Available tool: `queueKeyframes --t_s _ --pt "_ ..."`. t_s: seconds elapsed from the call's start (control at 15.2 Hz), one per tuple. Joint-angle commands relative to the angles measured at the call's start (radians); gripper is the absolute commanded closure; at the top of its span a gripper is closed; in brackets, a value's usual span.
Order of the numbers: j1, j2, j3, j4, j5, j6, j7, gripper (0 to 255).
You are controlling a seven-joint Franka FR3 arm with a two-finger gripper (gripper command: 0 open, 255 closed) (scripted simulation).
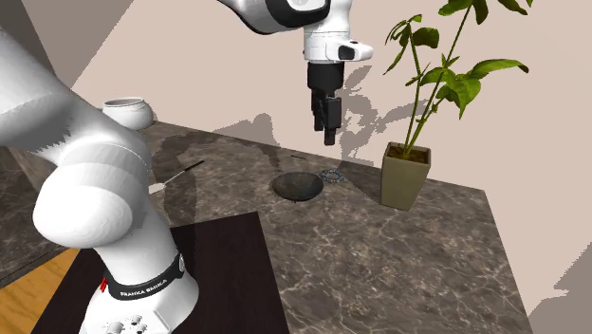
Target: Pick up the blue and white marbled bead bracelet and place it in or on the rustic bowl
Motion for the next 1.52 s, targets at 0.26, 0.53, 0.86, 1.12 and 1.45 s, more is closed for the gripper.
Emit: queueKeyframes --t_s 0.26,0.53,0.86,1.12,1.45 --pt "0.02 0.207 0.061 0.055 0.004 0.14 0.08 0" --pt "0.034 0.353 0.095 0.118 -0.013 0.214 0.139 0" --pt "0.058 0.543 0.124 0.223 -0.055 0.284 0.216 0" --pt "0.088 0.697 0.131 0.329 -0.096 0.319 0.276 0" --pt "0.138 0.889 0.126 0.49 -0.141 0.337 0.337 0"
